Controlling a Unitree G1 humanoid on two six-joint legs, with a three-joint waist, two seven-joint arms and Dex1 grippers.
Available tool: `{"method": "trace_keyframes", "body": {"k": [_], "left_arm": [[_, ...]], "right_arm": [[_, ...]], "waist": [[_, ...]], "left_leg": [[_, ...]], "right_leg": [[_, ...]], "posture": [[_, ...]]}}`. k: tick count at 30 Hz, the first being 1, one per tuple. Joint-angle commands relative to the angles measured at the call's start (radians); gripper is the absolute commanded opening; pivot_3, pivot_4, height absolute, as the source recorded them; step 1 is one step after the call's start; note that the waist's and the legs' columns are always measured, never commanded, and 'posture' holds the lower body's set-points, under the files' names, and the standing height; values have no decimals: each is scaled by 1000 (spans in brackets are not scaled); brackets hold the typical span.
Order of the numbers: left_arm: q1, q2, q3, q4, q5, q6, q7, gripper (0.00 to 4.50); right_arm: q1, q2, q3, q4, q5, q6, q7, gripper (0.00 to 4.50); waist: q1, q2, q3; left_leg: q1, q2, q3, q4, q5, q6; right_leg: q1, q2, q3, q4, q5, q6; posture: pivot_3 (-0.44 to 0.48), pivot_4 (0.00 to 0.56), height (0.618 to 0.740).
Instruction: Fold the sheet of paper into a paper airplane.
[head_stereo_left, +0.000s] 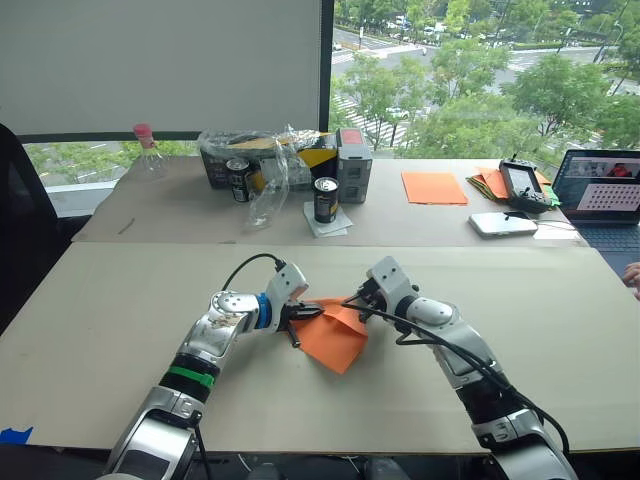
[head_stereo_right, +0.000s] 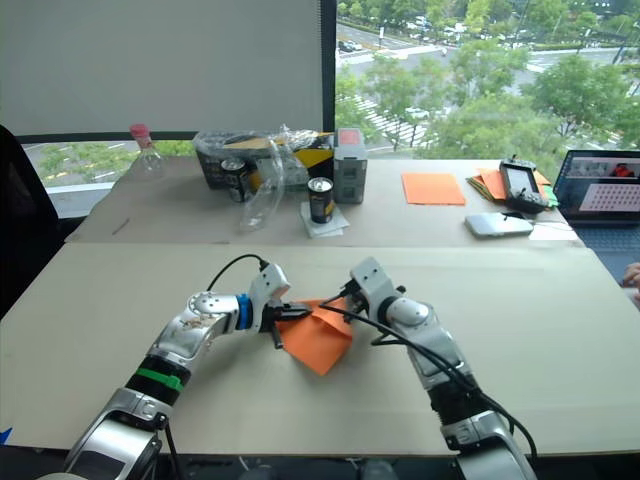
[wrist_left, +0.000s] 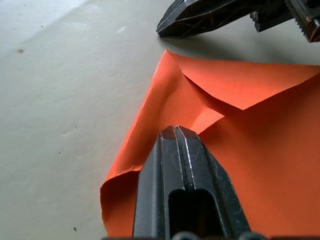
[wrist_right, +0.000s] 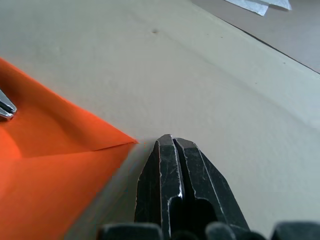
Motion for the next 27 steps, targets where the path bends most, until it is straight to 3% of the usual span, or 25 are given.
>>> {"method": "trace_keyframes", "body": {"k": [1, 7, 19, 27], "left_arm": [[30, 7, -35, 46, 32, 28, 2, 23], [25, 3, -34, 54, 33, 24, 4, 23], [10, -8, -6, 60, 25, 18, 31, 23], [-7, -36, 17, 41, -3, 54, 43, 23]], "right_arm": [[-3, -10, -43, -73, 8, -12, -4, 0], [1, 24, -11, -134, 44, -9, 49, 0], [-35, 75, 53, 27, -5, -25, 62, 0], [-11, 82, 75, 26, -14, -24, 77, 0]], "waist": [[-1, 0, 0], [-3, 0, 0], [1, 0, 0], [0, 0, 0]], "left_leg": [[0, 0, 0, 0, 0, 0], [-1, 0, 0, 0, 0, 0], [-1, 0, 0, 0, 0, 0], [0, 0, 0, 0, 0, 0]], "right_leg": [[0, 0, 0, 0, 0, 0], [-1, 0, 0, 0, 0, 0], [-1, 0, 0, 0, 0, 0], [-1, 0, 0, 1, 0, 0]], "posture": [[0, 150, 715], [0, 150, 715], [0, 150, 715], [0, 150, 715]]}}
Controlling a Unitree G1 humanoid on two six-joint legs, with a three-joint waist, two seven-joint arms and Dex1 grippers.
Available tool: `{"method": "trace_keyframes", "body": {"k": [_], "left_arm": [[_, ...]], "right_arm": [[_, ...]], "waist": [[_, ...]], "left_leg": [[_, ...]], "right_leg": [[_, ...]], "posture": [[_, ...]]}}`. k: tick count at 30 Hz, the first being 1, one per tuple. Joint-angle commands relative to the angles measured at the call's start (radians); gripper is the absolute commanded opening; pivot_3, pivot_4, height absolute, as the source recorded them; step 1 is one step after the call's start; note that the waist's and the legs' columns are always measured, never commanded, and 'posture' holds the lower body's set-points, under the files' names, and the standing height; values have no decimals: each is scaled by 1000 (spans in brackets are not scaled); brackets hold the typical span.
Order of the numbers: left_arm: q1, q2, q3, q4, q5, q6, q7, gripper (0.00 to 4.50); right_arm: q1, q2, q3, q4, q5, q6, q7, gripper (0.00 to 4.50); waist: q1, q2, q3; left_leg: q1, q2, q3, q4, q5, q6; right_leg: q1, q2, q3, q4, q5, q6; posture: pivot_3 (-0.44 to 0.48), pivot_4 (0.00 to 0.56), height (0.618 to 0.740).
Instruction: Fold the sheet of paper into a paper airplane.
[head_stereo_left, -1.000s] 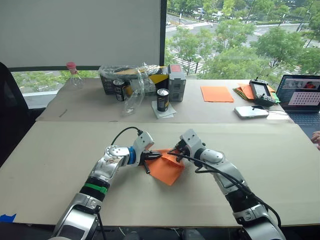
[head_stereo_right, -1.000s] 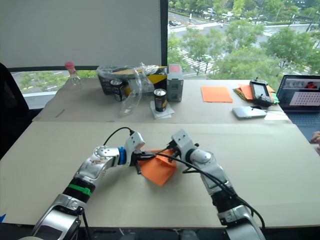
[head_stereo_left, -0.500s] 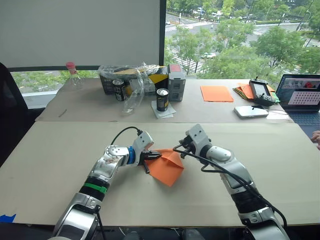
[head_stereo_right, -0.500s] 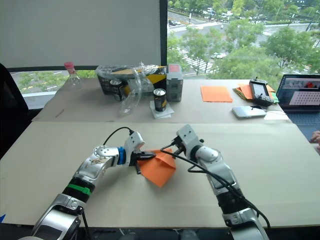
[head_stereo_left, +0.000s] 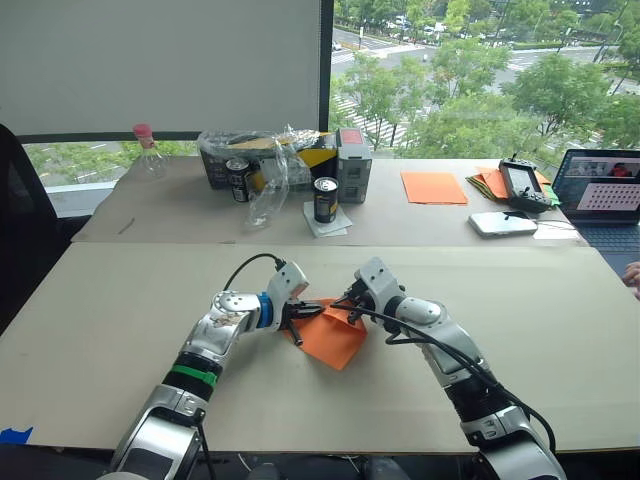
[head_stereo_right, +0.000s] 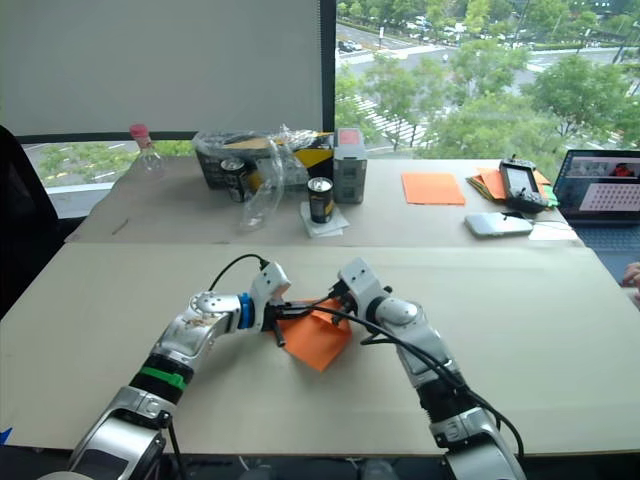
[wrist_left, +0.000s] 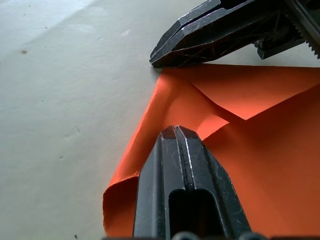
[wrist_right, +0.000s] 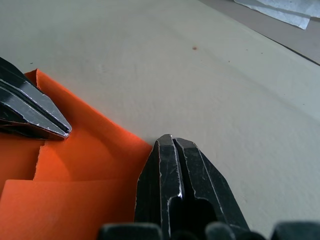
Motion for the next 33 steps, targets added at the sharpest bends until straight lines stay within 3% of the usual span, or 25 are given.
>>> {"method": "trace_keyframes", "body": {"k": [1, 12, 21, 33], "left_arm": [[3, -15, -10, 16, 7, 49, 21, 23], [11, -20, -26, 39, 26, 50, 41, 23], [40, -2, -14, 4, 22, 74, 53, 23], [71, -7, -6, -37, 12, 113, 79, 23]], "right_arm": [[16, 6, 25, -10, -9, -33, 16, 0], [11, 10, 23, -64, -5, -34, 33, 0], [-28, 45, 52, -10, -8, -107, 65, 0], [-78, 43, 86, 118, -55, -64, 93, 0]], "waist": [[0, 0, 0], [-3, 0, 0], [-8, 0, 0], [-14, 0, 0]], "left_leg": [[0, 0, 0, 0, 0, 0], [-1, 0, 0, 0, 0, 0], [0, 0, 0, -1, 0, 0], [3, 1, 0, -2, 0, 0]], "right_leg": [[0, 0, 0, 0, 0, 0], [-1, 0, 0, 0, 0, 0], [-1, 0, 0, 0, 0, 0], [0, 1, 1, 0, 0, 0]], "posture": [[0, 150, 715], [0, 150, 715], [0, 150, 715], [0, 150, 715]]}}
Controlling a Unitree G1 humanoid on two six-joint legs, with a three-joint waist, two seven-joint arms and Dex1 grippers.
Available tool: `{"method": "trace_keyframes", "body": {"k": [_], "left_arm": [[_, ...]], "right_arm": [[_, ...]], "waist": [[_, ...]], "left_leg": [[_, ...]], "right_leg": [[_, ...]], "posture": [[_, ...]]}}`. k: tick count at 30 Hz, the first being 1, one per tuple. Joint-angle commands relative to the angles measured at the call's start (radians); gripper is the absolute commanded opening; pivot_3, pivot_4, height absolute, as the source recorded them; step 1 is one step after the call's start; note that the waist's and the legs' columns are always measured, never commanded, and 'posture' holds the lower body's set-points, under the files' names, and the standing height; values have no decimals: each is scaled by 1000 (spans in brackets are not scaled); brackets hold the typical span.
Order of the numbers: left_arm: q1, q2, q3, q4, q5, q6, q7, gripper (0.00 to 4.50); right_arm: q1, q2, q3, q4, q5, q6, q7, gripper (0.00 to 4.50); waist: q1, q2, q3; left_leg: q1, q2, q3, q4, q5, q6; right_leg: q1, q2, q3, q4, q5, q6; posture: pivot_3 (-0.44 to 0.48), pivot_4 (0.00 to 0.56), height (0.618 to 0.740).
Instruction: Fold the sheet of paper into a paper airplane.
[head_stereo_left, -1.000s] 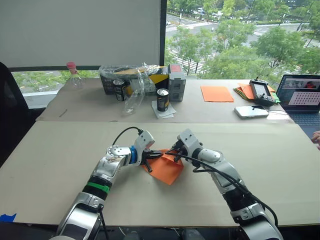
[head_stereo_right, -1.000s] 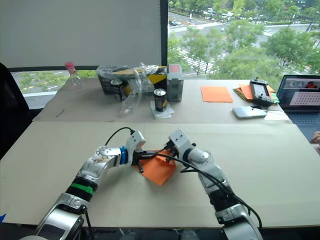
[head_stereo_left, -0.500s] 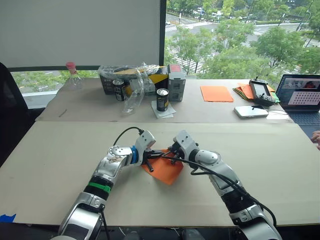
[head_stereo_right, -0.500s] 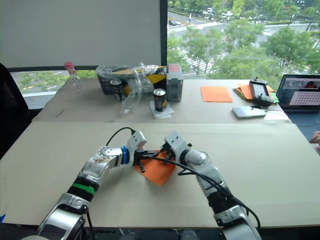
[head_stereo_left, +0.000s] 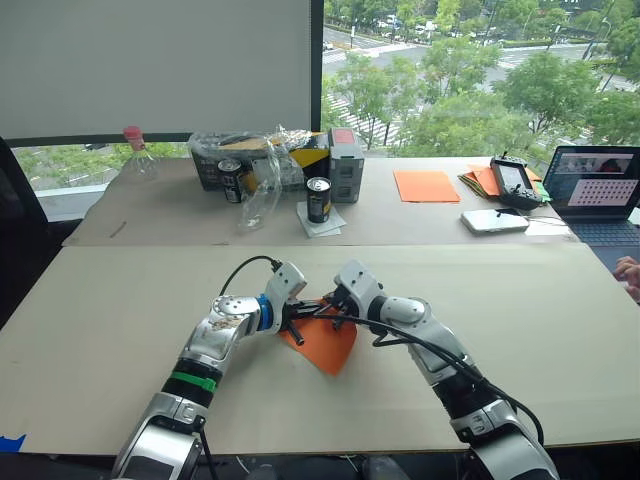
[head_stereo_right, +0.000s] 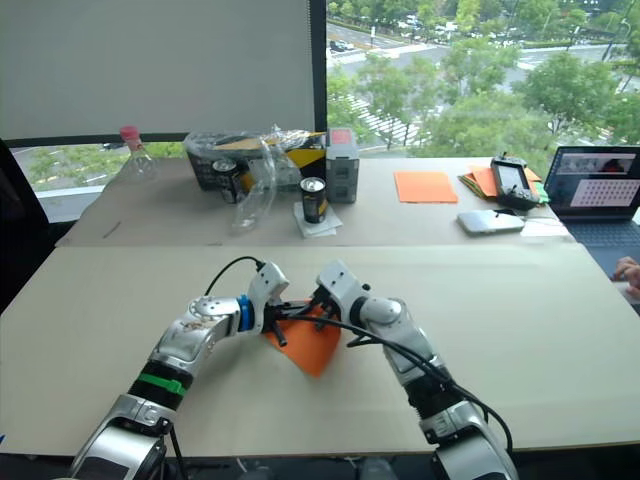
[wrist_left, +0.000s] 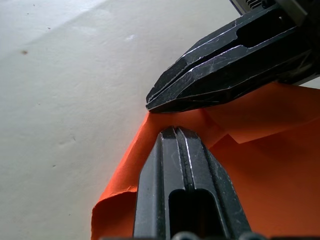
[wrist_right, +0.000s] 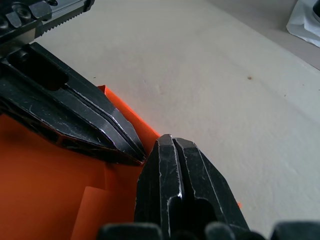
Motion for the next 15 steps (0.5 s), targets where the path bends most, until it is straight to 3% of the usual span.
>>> {"method": "trace_keyframes", "body": {"k": [1, 6, 15], "left_arm": [[30, 3, -22, 33, 19, 49, 19, 23], [29, 6, -20, 33, 17, 48, 21, 23], [28, 5, -20, 45, 18, 40, 21, 23]], "right_arm": [[-29, 1, 27, 56, -28, 31, 7, 0], [-44, -45, 56, 44, -64, 108, 27, 0], [-22, -182, 1, -154, -52, 222, 46, 0]], "waist": [[0, 0, 0], [3, 0, 0], [11, 0, 0]], "left_leg": [[1, 0, 0, 0, 0, 0], [5, 0, 0, -1, 0, 0], [7, 0, 0, -1, 0, 0]], "right_leg": [[0, 0, 0, 0, 0, 0], [5, 0, 1, 0, 0, 0], [10, 0, 1, -5, 0, 0]], "posture": [[0, 150, 715], [0, 150, 715], [0, 150, 715]]}}
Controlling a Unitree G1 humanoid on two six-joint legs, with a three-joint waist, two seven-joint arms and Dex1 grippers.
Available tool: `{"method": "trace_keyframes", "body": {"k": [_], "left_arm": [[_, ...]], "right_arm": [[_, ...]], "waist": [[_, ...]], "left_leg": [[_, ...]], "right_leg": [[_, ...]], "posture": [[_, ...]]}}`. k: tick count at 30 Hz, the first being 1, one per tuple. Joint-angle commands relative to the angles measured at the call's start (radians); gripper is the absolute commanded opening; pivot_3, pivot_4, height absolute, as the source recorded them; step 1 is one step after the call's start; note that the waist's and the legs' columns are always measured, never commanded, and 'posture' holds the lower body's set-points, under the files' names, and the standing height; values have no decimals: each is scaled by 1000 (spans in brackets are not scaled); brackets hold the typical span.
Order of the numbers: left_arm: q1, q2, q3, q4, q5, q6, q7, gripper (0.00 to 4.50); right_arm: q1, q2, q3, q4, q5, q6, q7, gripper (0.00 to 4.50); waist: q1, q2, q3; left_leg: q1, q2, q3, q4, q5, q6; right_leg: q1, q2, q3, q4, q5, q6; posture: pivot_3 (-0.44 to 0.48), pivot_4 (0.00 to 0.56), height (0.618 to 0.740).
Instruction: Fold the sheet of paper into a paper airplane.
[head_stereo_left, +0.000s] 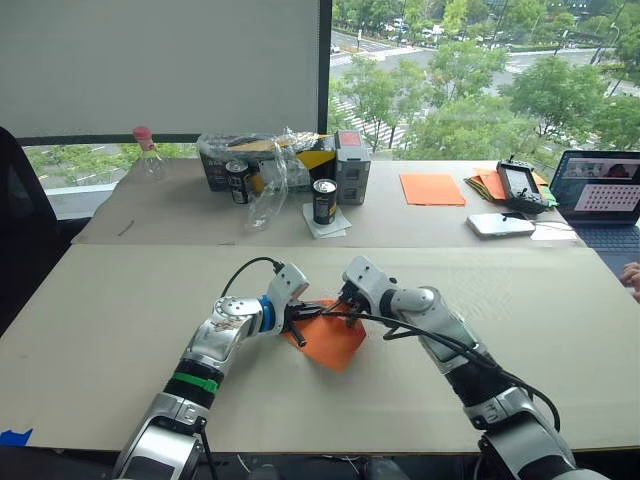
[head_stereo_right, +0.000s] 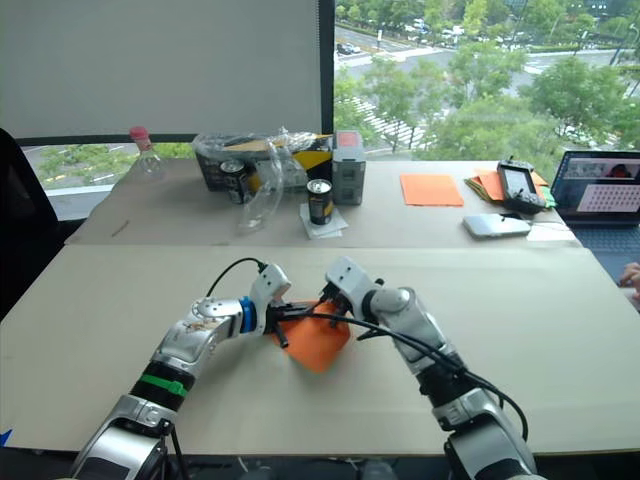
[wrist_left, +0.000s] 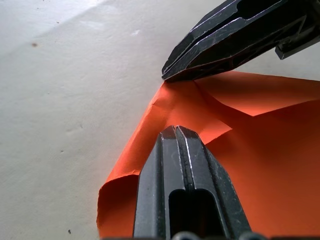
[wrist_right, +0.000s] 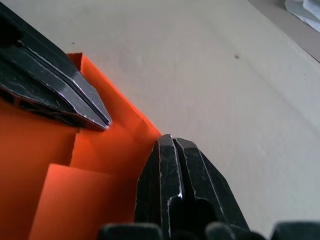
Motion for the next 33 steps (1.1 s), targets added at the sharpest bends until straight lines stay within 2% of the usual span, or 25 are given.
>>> {"method": "trace_keyframes", "body": {"k": [1, 7, 10, 25, 33], "left_arm": [[26, 7, -21, 45, 21, 33, 12, 23], [20, 0, -26, 56, 23, 26, 11, 23], [18, -1, -27, 61, 24, 22, 8, 23], [2, 2, -18, 49, 17, 26, 2, 23], [-49, -34, 32, 39, -27, 34, 23, 23]], "right_arm": [[10, -48, -48, -73, -5, 36, -1, 0], [-14, -33, -123, -169, 62, 22, -1, 0], [-19, -4, -103, -197, 80, 37, 8, 0], [65, 63, -57, -30, 60, -21, -67, 0], [90, 66, -30, 11, 37, -11, -76, 0]], "waist": [[0, 0, 0], [-1, 0, 0], [-1, 0, 0], [3, 0, 0], [2, 0, 0]], "left_leg": [[0, 0, 0, 0, 0, 0], [0, 0, 0, 0, 0, 0], [0, 0, 0, 0, 0, 0], [0, 0, 0, 0, 0, 0], [0, 0, 0, 0, 0, 0]], "right_leg": [[0, 0, 0, 0, 0, 0], [0, 0, 0, 0, 0, 0], [0, 0, 0, 0, 0, 0], [0, 0, 0, -1, 0, 0], [1, 0, 0, -1, 0, 0]], "posture": [[0, 150, 715], [0, 150, 715], [0, 150, 715], [0, 150, 715], [0, 150, 715]]}}
